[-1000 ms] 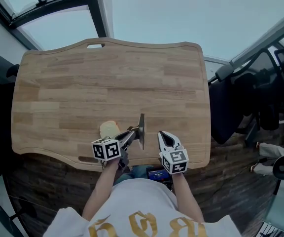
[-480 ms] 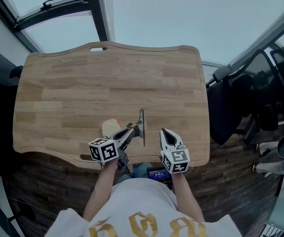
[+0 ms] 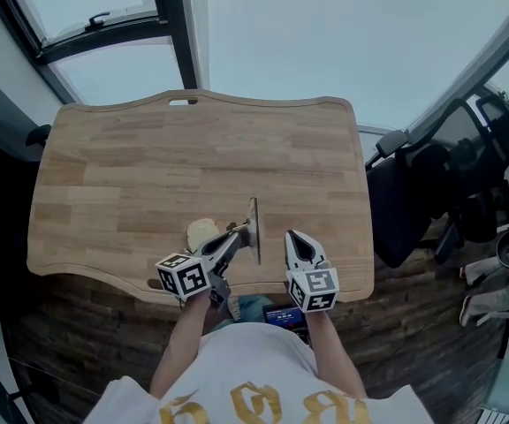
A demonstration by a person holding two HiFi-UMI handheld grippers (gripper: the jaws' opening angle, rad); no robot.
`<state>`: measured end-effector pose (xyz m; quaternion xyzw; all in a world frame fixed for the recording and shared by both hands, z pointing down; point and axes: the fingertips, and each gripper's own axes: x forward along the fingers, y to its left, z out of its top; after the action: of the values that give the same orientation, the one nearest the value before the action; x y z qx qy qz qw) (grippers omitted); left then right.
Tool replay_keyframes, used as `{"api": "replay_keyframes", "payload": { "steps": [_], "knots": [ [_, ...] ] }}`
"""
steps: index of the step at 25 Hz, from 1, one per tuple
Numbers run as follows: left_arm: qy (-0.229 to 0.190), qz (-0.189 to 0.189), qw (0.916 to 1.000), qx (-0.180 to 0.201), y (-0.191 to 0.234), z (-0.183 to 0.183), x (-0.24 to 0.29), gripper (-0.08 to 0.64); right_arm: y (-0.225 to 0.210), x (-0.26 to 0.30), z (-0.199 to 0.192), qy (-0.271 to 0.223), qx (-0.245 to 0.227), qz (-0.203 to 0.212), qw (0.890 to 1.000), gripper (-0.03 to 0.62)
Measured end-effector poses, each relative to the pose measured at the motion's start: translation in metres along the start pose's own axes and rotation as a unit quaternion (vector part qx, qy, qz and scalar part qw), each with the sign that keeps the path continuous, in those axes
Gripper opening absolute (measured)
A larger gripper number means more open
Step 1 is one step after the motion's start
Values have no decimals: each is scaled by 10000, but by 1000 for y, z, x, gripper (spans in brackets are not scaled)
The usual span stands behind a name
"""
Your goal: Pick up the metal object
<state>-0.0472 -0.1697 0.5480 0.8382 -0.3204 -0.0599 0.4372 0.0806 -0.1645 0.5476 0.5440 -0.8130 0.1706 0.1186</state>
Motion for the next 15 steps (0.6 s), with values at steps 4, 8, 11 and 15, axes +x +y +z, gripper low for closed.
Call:
{"api": "replay_keyframes", "payload": {
  "steps": [4, 8, 11, 15],
  "knots": [
    [-156, -159, 9997, 81, -14, 8, -6, 38, 2, -11, 22, -350, 355, -42, 9987, 11],
    [-348, -316, 9985, 284, -27, 13, -14, 38, 7, -18, 29, -475, 361, -41, 9982, 11],
    [-530, -431, 9972, 318, -35, 15, -21, 38, 9, -23, 29, -497, 345, -39, 9982, 11],
    [-596, -477, 9965, 350, -42, 15, -26, 38, 12, -31, 29, -551, 295, -53, 9980, 11]
  ]
}}
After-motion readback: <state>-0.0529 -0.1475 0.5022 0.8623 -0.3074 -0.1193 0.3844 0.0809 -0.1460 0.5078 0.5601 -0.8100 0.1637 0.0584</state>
